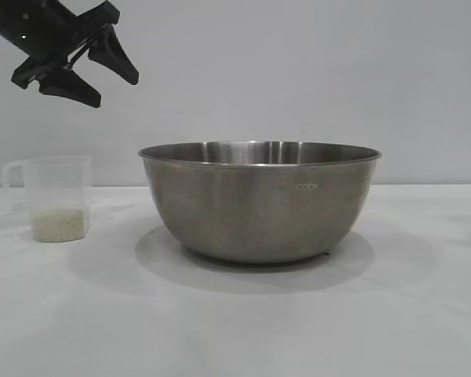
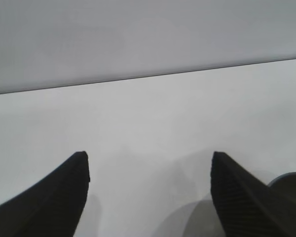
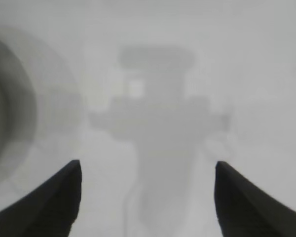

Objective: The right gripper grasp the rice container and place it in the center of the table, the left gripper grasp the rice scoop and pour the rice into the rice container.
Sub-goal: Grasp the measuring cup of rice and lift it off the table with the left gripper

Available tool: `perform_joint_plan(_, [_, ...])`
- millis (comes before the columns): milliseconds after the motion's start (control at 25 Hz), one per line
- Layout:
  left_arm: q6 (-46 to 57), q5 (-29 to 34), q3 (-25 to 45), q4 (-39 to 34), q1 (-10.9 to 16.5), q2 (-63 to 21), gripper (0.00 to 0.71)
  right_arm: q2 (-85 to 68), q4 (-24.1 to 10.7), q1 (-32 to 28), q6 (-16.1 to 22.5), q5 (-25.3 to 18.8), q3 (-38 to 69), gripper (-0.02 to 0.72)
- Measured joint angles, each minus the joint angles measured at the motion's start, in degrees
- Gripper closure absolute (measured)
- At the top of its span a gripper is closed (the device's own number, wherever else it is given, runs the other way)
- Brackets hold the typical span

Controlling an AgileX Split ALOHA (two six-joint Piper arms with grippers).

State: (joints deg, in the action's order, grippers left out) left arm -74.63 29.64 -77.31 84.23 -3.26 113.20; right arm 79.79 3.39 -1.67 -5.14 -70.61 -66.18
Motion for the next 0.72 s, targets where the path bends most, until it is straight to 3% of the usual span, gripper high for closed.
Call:
perform_joint_plan(320, [0.0,0.0,0.0,0.9,0.0,0.0,0.242,-21.6,0.5,0.0,0.1,5.6,17.8,0.225])
perform_joint_plan(720, [0.0,0.0,0.0,1.7,0.0,0.0,0.242,-49.9,0.9,0.0,0.1,4.1,32.4,0.225])
